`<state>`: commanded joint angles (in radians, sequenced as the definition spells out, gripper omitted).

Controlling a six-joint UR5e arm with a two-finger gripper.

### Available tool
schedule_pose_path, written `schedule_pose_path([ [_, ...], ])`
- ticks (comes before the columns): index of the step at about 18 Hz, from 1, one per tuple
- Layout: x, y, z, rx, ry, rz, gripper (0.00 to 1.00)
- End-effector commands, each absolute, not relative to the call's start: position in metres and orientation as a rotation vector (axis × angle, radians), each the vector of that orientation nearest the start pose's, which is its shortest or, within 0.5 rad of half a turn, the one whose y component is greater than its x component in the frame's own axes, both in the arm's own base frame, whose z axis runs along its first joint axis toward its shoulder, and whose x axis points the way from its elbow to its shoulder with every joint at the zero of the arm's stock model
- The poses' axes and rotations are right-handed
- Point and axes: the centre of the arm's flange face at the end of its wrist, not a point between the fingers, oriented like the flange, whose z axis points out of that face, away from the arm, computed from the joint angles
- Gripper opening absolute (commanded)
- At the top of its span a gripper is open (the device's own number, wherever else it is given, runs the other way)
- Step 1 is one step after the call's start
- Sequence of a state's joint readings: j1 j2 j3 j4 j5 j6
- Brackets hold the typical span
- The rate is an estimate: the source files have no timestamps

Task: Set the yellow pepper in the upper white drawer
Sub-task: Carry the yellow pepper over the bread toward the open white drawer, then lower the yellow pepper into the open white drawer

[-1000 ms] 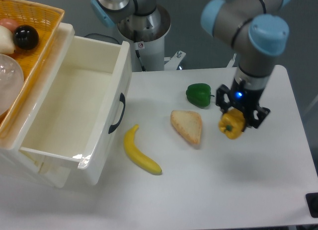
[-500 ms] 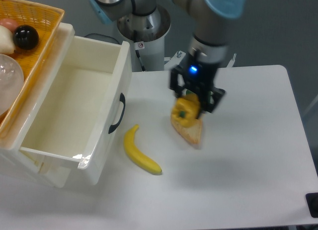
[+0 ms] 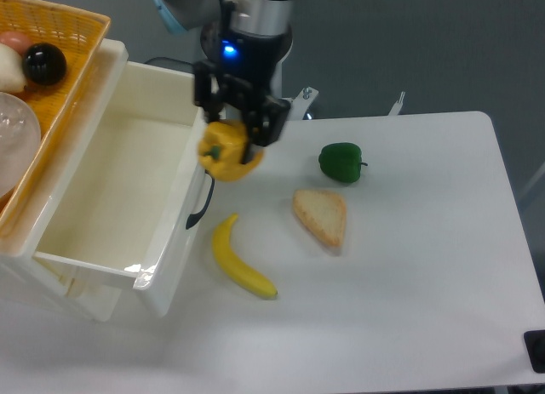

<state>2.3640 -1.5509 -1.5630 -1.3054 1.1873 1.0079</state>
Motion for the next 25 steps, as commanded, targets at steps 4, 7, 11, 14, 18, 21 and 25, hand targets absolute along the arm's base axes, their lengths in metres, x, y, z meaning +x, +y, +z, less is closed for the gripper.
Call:
schedule_pose_path([
  [4, -0.215, 0.485, 0.523, -2.651, 0.419, -0.055, 0.34],
  [7, -0.194, 0.493, 0.521, -2.646, 0.475, -0.072, 0.33],
  [11, -0.176, 0.505, 0.508, -2.654, 0.523, -0.112, 0.33],
  [14, -0.172, 0.510, 0.497, -2.664, 0.536, -0.135, 0.34],
  [18, -0.172, 0.517, 0.486, -2.677, 0.545, -0.162, 0.34],
  [21, -0.173, 0.521, 0.477, -2.688, 0.545, -0.179, 0.34],
  [25, -0.170, 0.527, 0.463, -2.706, 0.559, -0.206, 0.34],
])
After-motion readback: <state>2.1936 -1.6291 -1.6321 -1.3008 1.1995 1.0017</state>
